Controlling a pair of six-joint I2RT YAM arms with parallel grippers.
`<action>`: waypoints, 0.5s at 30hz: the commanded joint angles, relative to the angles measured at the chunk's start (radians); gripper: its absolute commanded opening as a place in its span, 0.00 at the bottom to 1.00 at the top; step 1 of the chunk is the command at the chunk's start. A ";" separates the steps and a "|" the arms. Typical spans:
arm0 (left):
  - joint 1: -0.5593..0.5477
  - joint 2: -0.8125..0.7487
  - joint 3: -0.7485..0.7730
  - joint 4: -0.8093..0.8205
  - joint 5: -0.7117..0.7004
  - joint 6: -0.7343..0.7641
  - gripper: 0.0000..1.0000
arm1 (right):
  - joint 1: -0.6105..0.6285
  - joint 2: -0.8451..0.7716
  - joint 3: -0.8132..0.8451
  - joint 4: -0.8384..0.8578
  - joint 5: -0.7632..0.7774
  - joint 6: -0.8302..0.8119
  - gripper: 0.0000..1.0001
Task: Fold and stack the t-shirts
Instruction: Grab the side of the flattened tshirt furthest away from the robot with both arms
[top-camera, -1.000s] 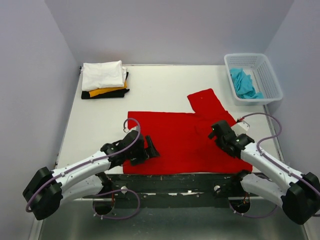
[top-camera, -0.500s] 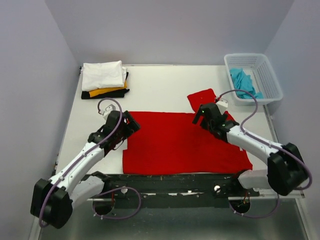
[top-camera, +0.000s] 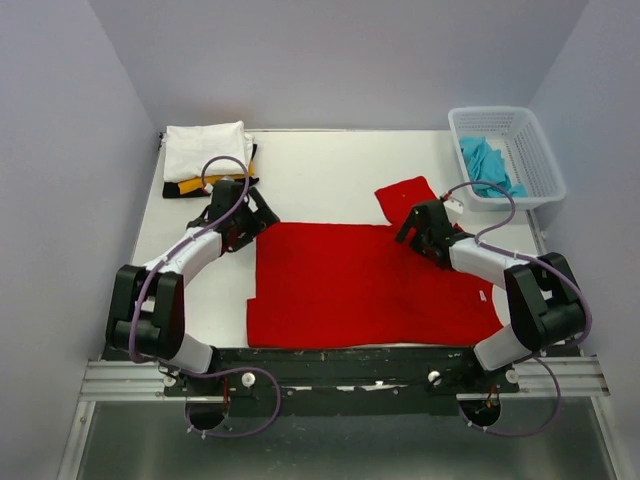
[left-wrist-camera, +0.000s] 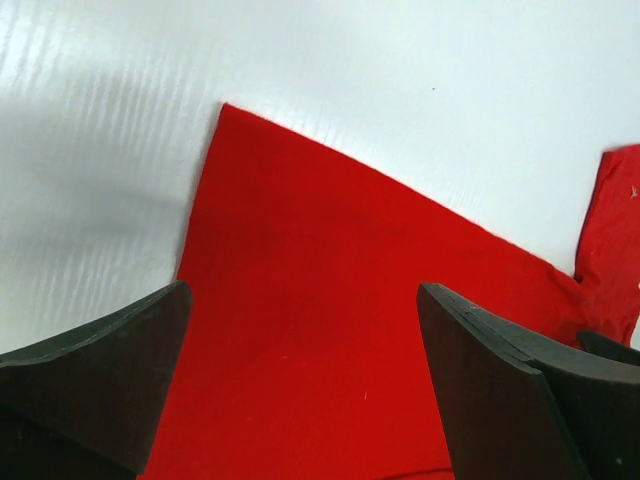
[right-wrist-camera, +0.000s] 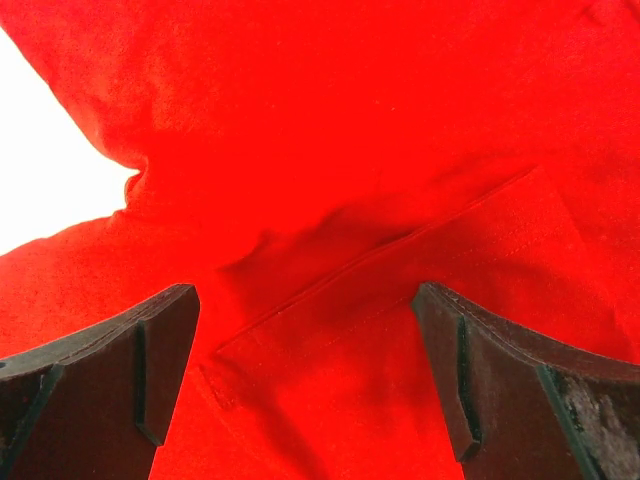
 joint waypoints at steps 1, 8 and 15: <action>0.000 0.090 0.080 0.022 0.076 0.042 0.99 | -0.067 0.019 -0.030 0.023 -0.028 -0.031 1.00; 0.000 0.220 0.172 0.018 0.140 0.025 0.99 | -0.117 0.043 -0.018 0.035 -0.052 -0.116 1.00; 0.000 0.361 0.383 -0.115 0.087 0.022 0.99 | -0.129 0.032 -0.006 0.041 -0.114 -0.189 1.00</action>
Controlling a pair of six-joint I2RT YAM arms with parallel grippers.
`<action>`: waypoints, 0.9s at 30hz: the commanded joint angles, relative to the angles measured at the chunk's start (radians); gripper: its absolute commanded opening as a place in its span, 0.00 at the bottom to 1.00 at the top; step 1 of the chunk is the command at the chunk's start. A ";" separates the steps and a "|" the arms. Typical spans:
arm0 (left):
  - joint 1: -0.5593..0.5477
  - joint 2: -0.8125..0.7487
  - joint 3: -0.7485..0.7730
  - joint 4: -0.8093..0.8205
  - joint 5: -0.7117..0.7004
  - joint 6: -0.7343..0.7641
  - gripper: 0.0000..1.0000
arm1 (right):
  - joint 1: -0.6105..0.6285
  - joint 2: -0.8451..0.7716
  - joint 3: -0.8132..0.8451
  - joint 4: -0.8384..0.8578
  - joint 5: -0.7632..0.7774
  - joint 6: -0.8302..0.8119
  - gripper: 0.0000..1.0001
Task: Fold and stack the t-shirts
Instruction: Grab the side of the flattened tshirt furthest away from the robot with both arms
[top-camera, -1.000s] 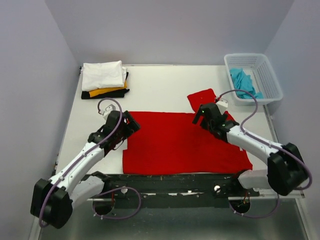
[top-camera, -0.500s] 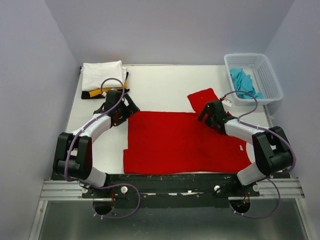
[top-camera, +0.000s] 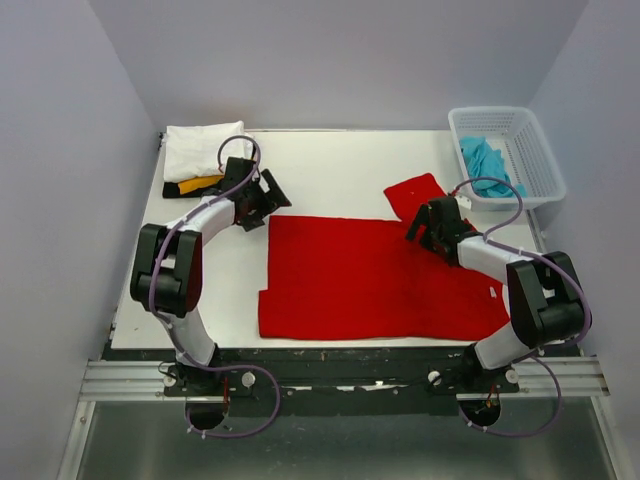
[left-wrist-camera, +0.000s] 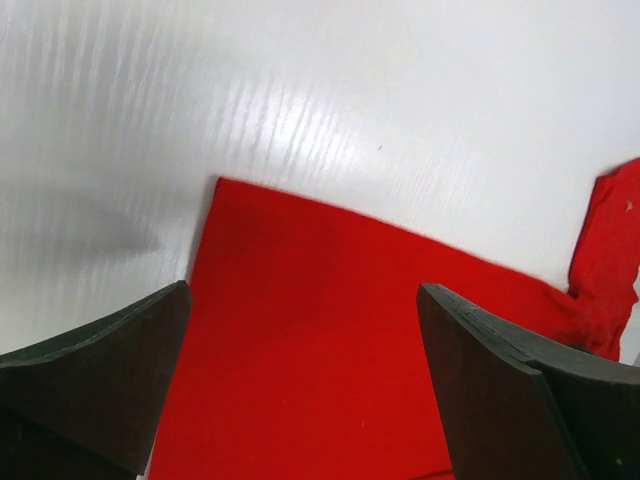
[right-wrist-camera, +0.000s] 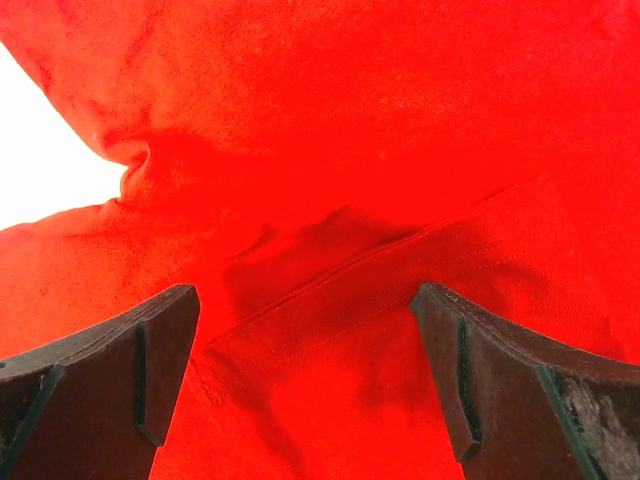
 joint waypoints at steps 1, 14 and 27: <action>0.000 0.091 0.144 -0.086 -0.006 0.004 0.99 | -0.013 0.012 0.002 -0.011 -0.078 -0.074 1.00; -0.008 0.244 0.288 -0.226 -0.011 -0.008 0.99 | -0.014 -0.111 -0.028 0.008 -0.164 -0.109 1.00; -0.101 0.265 0.304 -0.280 0.034 0.020 0.90 | -0.014 -0.215 -0.062 0.009 -0.175 -0.107 1.00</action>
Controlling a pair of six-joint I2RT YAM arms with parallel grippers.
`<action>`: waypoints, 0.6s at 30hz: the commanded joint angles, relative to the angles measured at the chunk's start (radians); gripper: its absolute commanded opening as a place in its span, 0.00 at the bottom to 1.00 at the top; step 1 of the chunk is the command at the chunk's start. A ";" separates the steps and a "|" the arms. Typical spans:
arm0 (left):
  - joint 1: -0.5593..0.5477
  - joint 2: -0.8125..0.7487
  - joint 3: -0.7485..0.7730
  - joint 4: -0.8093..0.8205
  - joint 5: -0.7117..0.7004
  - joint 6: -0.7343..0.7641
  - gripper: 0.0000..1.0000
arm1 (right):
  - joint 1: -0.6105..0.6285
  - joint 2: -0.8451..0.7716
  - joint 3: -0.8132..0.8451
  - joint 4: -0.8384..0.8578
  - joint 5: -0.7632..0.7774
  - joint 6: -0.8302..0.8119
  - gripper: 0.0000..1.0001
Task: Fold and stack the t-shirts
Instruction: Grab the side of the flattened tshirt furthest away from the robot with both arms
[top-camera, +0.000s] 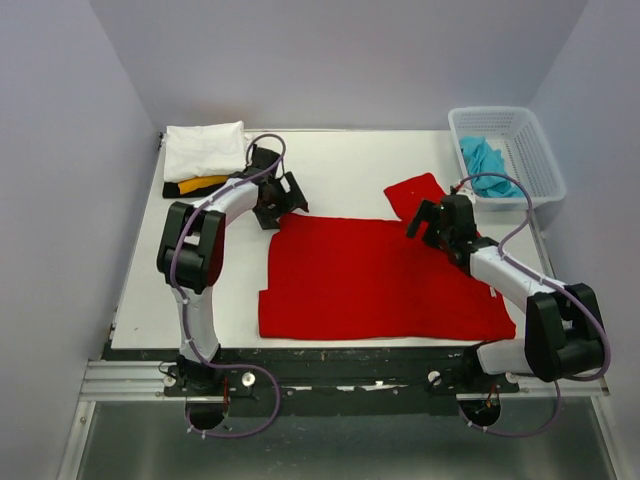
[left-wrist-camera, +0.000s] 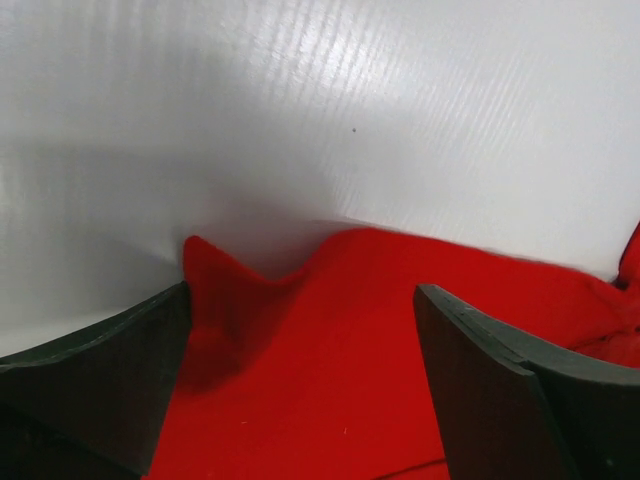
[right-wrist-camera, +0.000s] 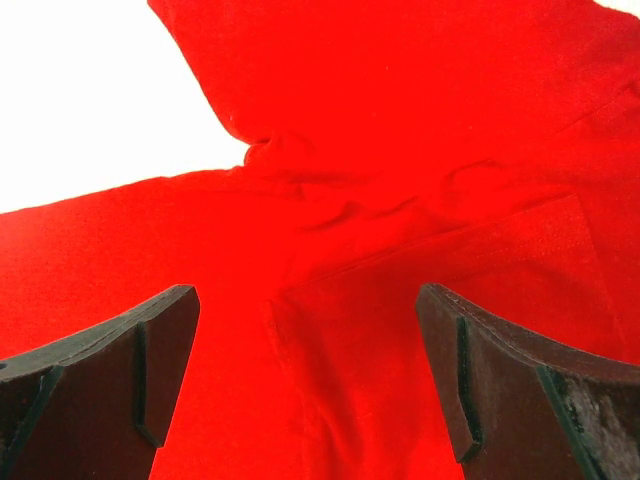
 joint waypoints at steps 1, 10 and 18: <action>-0.020 0.000 -0.024 -0.030 0.018 0.004 0.87 | -0.004 -0.031 -0.026 0.007 -0.038 -0.013 1.00; -0.020 0.034 0.051 -0.109 -0.073 -0.015 0.59 | -0.004 -0.042 -0.030 0.007 -0.031 -0.017 1.00; -0.020 0.058 0.099 -0.126 -0.121 -0.004 0.43 | -0.004 -0.004 -0.009 0.001 -0.025 -0.020 1.00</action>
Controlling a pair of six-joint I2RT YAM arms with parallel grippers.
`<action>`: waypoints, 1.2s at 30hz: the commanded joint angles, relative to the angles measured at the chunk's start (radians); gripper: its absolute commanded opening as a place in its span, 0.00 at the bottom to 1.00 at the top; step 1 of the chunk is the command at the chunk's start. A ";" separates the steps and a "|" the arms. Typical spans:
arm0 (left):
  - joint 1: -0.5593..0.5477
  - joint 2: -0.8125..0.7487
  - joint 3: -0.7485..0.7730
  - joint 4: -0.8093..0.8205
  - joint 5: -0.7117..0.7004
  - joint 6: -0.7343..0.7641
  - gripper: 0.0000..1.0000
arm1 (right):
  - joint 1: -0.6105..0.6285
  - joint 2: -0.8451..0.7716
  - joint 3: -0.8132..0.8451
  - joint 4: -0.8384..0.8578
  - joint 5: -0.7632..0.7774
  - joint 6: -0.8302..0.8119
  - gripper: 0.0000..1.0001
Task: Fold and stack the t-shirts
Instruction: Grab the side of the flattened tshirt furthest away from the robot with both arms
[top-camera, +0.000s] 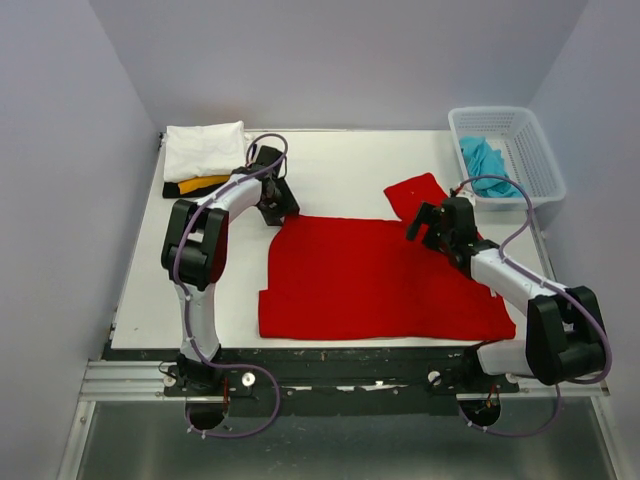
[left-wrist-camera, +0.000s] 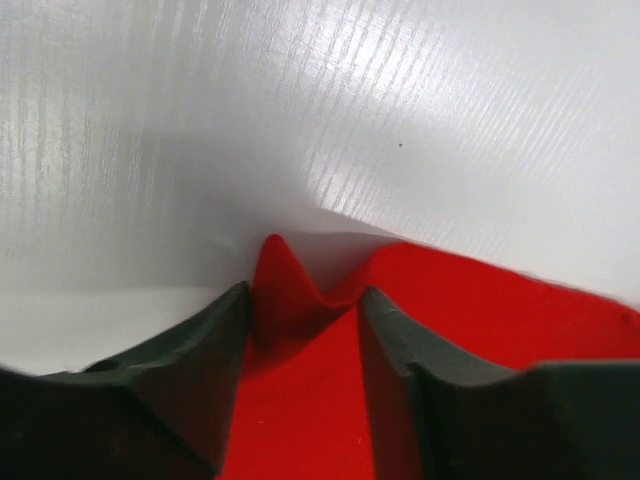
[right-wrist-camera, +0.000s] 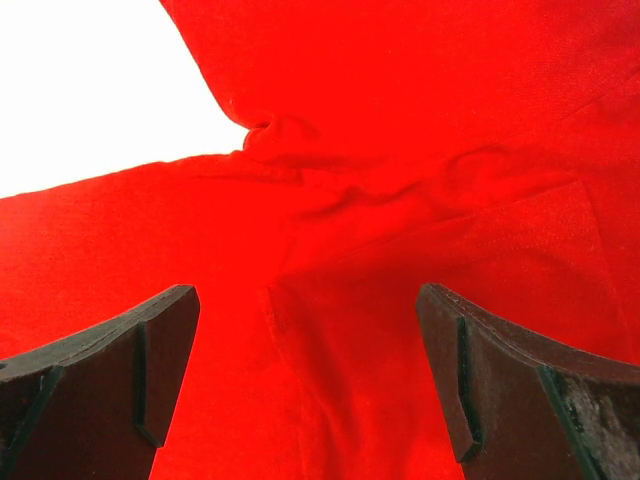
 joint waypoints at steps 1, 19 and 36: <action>0.002 0.028 0.039 -0.021 -0.045 0.014 0.37 | -0.004 0.024 0.019 -0.002 -0.001 -0.019 1.00; 0.000 0.050 0.081 -0.045 -0.017 0.106 0.00 | -0.004 0.398 0.536 -0.215 0.198 -0.010 1.00; -0.009 0.048 0.123 -0.113 -0.097 0.155 0.00 | -0.025 1.125 1.380 -0.467 0.438 -0.070 0.96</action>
